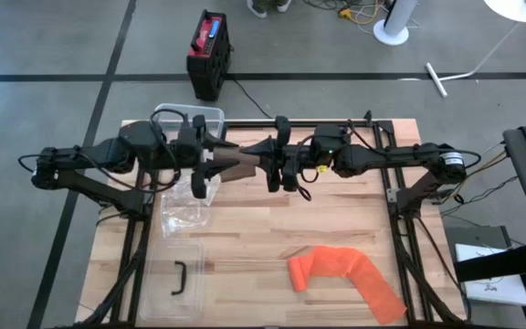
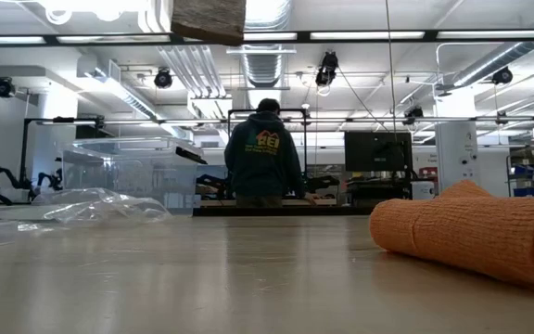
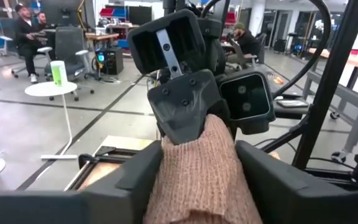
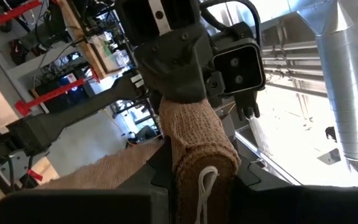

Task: Roll bandage
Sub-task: Roll the brown bandage

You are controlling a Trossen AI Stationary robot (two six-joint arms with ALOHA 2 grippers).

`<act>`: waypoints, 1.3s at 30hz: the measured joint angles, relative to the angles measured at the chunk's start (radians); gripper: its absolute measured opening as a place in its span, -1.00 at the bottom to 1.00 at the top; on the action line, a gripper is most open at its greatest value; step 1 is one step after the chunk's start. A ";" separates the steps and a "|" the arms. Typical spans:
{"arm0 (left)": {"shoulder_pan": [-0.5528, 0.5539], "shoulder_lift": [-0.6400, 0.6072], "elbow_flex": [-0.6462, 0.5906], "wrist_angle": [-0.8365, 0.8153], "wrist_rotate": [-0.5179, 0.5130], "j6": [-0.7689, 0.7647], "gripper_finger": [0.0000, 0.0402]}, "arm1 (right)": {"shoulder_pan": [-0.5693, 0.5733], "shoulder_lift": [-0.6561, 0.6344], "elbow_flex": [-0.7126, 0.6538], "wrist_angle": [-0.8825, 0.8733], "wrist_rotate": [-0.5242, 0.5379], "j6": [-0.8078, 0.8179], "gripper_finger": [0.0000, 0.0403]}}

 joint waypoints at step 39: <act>-0.028 0.015 -0.015 -0.006 -0.069 0.487 -0.56 | -0.081 -0.007 0.147 -0.357 -0.034 0.895 0.60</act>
